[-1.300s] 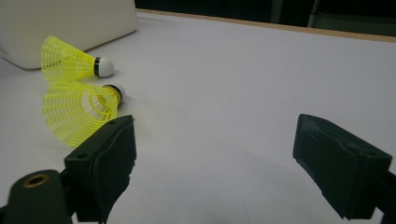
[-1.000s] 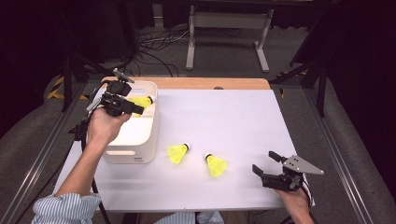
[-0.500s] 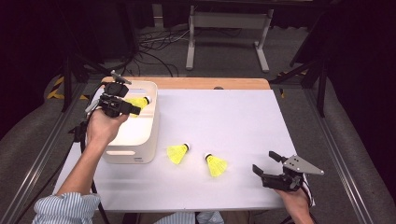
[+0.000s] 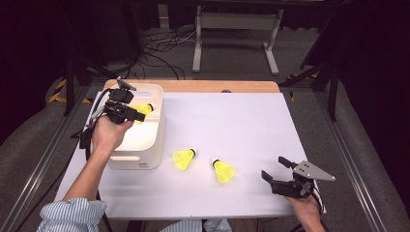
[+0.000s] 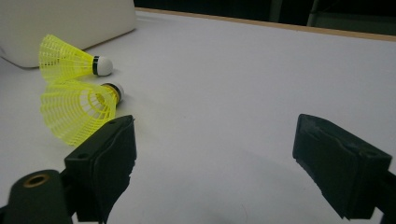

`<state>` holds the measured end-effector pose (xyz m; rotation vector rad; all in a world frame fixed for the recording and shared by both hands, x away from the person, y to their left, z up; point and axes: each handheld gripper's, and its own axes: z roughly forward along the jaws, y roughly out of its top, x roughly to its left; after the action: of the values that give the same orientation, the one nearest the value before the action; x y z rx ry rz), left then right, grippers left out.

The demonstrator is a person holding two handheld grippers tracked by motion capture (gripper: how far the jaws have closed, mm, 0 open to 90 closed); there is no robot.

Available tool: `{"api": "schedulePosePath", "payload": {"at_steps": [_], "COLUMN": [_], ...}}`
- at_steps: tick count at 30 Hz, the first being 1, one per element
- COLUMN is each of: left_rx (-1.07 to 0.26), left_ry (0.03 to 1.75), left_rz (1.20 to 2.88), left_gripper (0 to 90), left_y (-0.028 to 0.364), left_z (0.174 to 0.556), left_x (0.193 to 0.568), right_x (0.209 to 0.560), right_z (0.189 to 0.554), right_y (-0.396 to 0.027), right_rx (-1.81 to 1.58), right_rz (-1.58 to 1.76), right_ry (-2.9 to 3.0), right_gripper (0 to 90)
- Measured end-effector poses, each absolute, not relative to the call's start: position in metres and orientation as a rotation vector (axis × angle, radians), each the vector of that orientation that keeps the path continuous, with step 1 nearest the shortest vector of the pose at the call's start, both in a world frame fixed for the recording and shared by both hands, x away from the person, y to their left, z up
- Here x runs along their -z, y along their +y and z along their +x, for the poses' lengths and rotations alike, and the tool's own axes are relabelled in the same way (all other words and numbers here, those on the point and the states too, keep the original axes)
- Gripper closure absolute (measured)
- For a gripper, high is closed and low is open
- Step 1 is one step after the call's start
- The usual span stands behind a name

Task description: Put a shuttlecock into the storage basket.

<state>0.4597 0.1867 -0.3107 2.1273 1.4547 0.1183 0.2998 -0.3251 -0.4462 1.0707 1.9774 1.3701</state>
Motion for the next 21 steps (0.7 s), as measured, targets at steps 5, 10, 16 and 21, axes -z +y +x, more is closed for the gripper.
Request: {"api": "schedulePosePath", "payload": {"at_steps": [5, 10, 16, 21], "left_rx": [-0.108, -0.098, -0.093, -0.091], "left_ry": [1.459, 1.461, 1.466, 1.482], "left_rz": [2.13, 2.136, 2.148, 2.151], "left_gripper": [89.0, 89.0, 89.0, 89.0], "left_y": [0.185, 0.181, 0.179, 0.179], "left_z": [0.463, 0.466, 0.468, 0.47], "left_x": [0.317, 0.321, 0.325, 0.33], "right_x": [0.446, 0.446, 0.446, 0.446], "right_z": [0.3, 0.3, 0.3, 0.3], "right_y": [-0.325, -0.325, -0.325, -0.325], "right_rx": [-1.369, -1.371, -1.372, -1.372], "right_rz": [1.072, 1.071, 1.07, 1.069], "right_ry": [1.981, 1.979, 1.979, 1.98], "right_gripper": [14.0, 14.0, 14.0, 14.0]}}
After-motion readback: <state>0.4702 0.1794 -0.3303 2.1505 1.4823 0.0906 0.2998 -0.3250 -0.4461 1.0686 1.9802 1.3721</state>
